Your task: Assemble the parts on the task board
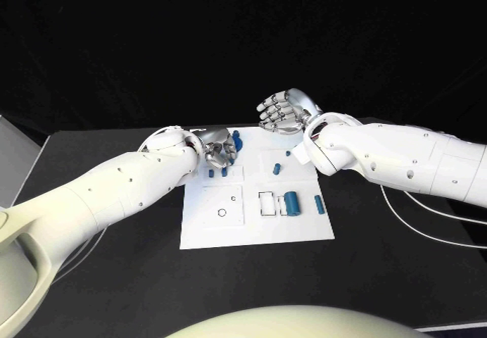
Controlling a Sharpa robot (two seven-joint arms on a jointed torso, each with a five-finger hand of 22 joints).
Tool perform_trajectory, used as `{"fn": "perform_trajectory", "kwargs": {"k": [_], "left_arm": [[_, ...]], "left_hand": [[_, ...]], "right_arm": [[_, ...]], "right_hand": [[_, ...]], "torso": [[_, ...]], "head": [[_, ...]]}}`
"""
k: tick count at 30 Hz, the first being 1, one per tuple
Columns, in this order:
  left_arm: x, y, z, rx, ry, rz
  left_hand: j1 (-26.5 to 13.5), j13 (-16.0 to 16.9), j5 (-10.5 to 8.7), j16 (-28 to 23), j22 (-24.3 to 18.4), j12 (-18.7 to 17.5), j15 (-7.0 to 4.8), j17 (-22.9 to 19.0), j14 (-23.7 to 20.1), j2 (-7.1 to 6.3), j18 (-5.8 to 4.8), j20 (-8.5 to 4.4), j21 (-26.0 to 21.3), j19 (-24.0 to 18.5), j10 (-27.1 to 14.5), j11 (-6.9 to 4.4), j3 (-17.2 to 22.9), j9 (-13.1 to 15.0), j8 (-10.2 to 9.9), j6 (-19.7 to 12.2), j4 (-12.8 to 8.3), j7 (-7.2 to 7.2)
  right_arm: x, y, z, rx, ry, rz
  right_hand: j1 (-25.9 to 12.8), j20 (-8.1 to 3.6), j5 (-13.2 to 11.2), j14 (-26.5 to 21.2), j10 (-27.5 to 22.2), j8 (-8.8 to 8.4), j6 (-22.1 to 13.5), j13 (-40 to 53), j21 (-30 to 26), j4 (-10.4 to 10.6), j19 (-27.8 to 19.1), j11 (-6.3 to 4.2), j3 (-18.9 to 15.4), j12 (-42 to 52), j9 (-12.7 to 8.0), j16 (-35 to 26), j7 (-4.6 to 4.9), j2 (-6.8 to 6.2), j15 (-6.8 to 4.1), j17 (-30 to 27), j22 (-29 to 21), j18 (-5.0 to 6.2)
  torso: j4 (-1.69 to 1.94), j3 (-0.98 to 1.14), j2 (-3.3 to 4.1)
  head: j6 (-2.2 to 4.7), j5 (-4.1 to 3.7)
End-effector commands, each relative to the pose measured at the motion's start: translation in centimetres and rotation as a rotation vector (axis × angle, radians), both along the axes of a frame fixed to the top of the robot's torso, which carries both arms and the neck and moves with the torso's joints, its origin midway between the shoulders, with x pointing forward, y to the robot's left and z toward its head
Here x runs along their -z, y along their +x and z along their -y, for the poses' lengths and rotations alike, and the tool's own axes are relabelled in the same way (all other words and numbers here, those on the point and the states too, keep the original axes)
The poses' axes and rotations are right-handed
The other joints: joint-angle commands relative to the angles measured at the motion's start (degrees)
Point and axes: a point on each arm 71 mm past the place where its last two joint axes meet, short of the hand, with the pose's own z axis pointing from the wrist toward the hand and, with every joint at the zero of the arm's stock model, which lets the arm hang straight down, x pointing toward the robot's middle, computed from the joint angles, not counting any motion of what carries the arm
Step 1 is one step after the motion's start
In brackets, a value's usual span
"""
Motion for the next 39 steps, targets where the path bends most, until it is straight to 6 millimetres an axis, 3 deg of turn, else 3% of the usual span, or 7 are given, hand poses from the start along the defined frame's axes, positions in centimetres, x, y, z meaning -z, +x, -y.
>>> {"fn": "perform_trajectory", "kwargs": {"k": [1,12,27,39], "left_arm": [[0.6,-0.2,0.1,0.008,0.015,-0.029],[0.4,-0.3,0.3,0.026,-0.019,-0.005],[0.0,-0.4,0.1,0.033,-0.080,0.035],[-0.4,-0.9,-0.1,0.036,-0.128,0.051]], "left_hand": [[0.03,0.08,-0.04,0.47,0.48,-0.31,-0.05,0.36,0.52,0.52,0.54,-0.03,0.41,0.54,0.64,-0.10,0.21,-0.08,-0.32,0.51,-0.02,-0.05],[-0.03,0.36,-0.04,1.69,4.27,-0.93,-1.05,3.17,3.21,1.33,-0.23,-0.71,3.05,3.87,4.61,-1.22,0.14,0.12,-0.27,3.33,-0.40,-0.78],[0.43,0.08,0.07,2.00,7.80,-5.73,-1.10,4.81,5.63,1.60,-0.99,-1.12,5.61,7.41,8.14,-1.02,1.04,-0.15,-1.99,4.30,-1.61,-0.07],[0.37,0.08,0.11,1.99,7.88,-6.52,-1.09,4.89,5.80,1.54,-1.01,-1.15,5.70,7.56,8.65,-1.02,1.10,-0.17,-2.21,4.45,-1.70,-0.05]], "right_arm": [[-0.1,0.0,-0.2,-0.013,0.002,0.009],[-0.1,0.0,-0.2,-0.014,0.002,0.009],[-0.1,0.0,-0.2,-0.014,0.003,0.009],[-0.1,0.1,0.2,-0.006,0.001,0.008]], "right_hand": [[-0.60,0.28,0.22,0.21,0.15,-0.03,0.50,-0.01,-0.06,0.13,0.08,0.15,0.15,-0.34,-0.07,-0.06,2.96,-0.09,0.08,-0.09,-0.06,0.74],[-0.60,0.28,0.22,0.21,0.15,-0.03,0.50,-0.01,-0.06,0.13,0.08,0.15,0.15,-0.34,-0.07,-0.06,2.96,-0.09,0.08,-0.09,-0.06,0.74],[-0.74,0.28,0.27,0.27,0.26,-0.01,0.60,0.00,-0.06,0.16,0.08,0.13,0.21,-0.38,-0.08,-0.10,2.94,-0.04,0.06,-0.14,-0.05,0.75],[-0.78,0.28,0.30,0.28,0.28,0.00,0.62,0.00,-0.06,0.17,0.09,0.12,0.22,-0.40,-0.09,-0.11,2.93,-0.04,0.06,-0.15,-0.05,0.76]], "torso": [[-0.03,0.03,0.06],[0.04,0.00,0.02],[0.03,-0.05,0.00],[0.25,-0.16,-0.26]], "head": [[-0.04,0.00],[-0.04,-0.02],[0.14,-0.03],[0.39,0.21]]}}
